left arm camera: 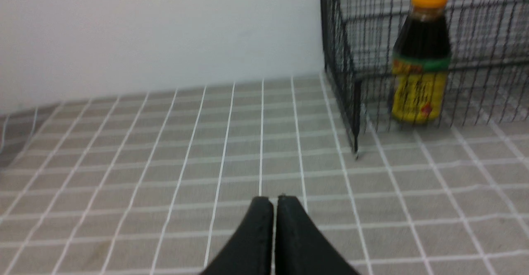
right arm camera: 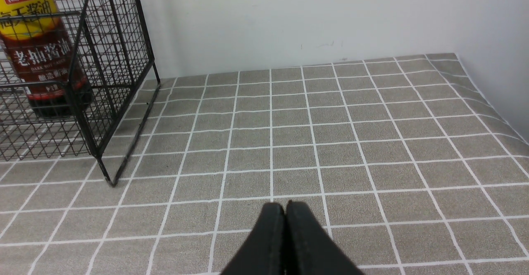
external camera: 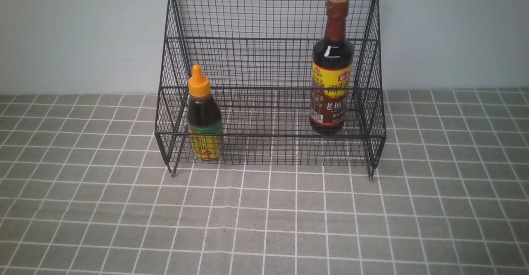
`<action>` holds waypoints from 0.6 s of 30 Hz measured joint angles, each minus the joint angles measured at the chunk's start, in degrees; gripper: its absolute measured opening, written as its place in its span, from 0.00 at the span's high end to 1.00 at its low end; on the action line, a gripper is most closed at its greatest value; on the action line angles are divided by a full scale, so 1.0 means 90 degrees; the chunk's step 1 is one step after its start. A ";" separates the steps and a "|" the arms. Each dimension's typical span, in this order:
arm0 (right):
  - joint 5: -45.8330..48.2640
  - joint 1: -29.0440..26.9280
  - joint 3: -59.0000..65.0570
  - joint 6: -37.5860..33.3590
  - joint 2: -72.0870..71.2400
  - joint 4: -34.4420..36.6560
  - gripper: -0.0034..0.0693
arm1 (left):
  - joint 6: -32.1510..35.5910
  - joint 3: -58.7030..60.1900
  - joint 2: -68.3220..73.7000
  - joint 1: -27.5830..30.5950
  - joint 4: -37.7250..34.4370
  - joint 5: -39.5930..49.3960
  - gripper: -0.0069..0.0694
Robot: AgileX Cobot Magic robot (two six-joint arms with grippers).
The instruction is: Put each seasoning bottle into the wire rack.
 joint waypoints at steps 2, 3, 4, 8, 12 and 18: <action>0.0000 0.0000 0.0000 0.0000 0.0000 0.0000 0.97 | 0.0170 0.0345 -0.0009 0.0136 -0.0101 -0.0095 0.92; 0.0005 0.0000 0.0000 0.0000 0.0000 0.0000 0.97 | 0.0243 0.0559 -0.0009 0.0199 -0.0133 -0.0166 0.92; 0.0005 0.0000 0.0000 0.0000 0.0000 0.0000 0.97 | 0.0243 0.0559 -0.0009 0.0199 -0.0133 -0.0166 0.92; 0.0013 0.0000 0.0000 0.0000 0.0000 0.0000 0.97 | 0.0360 0.1007 -0.0014 0.0248 -0.0177 -0.0506 0.92; 0.0013 0.0000 0.0000 0.0000 0.0000 0.0000 0.97 | 0.0354 0.1026 -0.0014 0.0248 -0.0177 -0.0612 0.92; 0.0013 0.0000 0.0000 0.0000 0.0000 0.0000 0.97 | 0.0354 0.1032 -0.0014 0.0248 -0.0177 -0.0648 0.92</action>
